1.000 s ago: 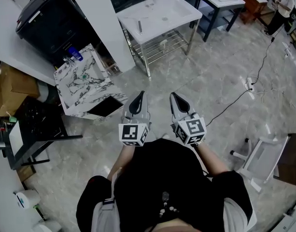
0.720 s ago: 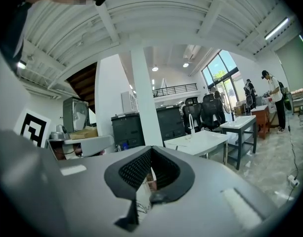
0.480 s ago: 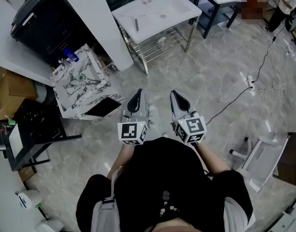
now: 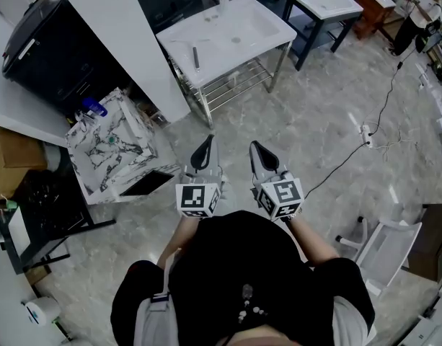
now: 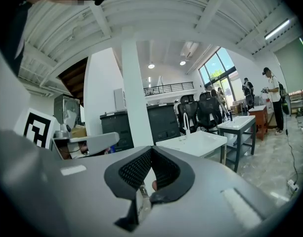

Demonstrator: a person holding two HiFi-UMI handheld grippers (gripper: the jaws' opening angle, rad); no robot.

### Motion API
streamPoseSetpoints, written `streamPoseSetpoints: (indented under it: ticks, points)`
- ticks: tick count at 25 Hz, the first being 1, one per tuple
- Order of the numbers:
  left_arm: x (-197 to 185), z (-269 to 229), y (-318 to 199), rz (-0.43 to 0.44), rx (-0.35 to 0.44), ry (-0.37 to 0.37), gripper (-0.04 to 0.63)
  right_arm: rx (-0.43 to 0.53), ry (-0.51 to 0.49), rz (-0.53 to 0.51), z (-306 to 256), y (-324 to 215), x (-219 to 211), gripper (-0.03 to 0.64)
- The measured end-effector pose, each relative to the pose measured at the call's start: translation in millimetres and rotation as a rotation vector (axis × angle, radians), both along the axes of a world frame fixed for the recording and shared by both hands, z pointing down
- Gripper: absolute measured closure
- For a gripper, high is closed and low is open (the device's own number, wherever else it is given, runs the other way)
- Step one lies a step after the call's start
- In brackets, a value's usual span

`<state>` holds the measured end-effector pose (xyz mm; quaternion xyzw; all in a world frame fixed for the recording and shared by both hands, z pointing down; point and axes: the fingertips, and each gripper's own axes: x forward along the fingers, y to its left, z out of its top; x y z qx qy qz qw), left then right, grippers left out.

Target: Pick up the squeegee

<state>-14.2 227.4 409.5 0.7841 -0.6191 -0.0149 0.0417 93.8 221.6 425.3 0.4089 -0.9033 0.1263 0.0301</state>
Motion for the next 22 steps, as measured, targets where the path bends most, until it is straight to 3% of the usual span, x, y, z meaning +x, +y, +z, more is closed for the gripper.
streamPoseSetpoints:
  ticks: [12,22]
  points:
    - [-40,-2,-97,0.026,0.005,-0.034,0.594,0.027,-0.001,0.019,-12,-97,-43,0.615]
    - [-77,-1,-142,0.01,0.015,-0.034,0.594,0.032,0.0,0.025,-10,-143,-77,0.615]
